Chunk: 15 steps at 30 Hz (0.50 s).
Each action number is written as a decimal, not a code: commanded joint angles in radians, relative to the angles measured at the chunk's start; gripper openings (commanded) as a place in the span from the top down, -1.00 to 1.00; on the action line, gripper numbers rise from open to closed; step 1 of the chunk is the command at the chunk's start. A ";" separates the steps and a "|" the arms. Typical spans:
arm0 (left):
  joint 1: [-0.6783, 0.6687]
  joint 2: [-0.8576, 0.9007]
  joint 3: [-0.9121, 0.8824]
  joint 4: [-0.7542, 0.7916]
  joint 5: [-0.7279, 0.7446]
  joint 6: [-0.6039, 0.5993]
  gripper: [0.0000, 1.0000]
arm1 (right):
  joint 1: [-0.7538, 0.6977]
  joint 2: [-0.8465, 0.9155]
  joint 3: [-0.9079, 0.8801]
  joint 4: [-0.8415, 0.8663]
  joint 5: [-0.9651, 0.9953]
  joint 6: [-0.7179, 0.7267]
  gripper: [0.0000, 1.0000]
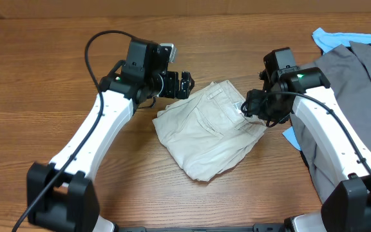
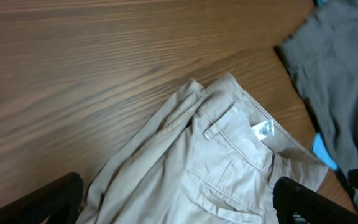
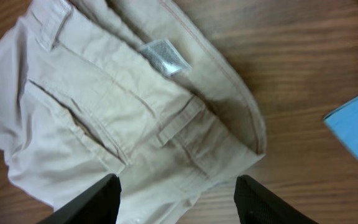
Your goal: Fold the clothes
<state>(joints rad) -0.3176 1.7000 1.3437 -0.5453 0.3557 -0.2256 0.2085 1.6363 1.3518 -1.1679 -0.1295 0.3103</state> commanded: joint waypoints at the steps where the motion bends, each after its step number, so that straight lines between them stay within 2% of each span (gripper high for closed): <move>1: 0.034 0.130 0.017 0.044 0.130 0.130 -1.00 | -0.001 -0.006 -0.040 0.005 -0.060 0.032 -0.33; 6: 0.016 0.368 0.204 -0.027 0.135 0.193 -1.00 | 0.000 -0.006 -0.187 0.110 -0.134 0.031 -0.38; 9: 0.002 0.445 0.274 -0.062 0.137 0.196 -1.00 | 0.000 -0.006 -0.280 0.178 -0.162 0.032 -0.38; 15: -0.024 0.504 0.279 -0.076 0.169 0.197 -1.00 | 0.000 -0.002 -0.412 0.317 -0.161 0.032 -0.44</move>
<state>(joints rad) -0.3222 2.1635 1.5990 -0.6125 0.4808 -0.0597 0.2085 1.6379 0.9913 -0.8932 -0.2752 0.3405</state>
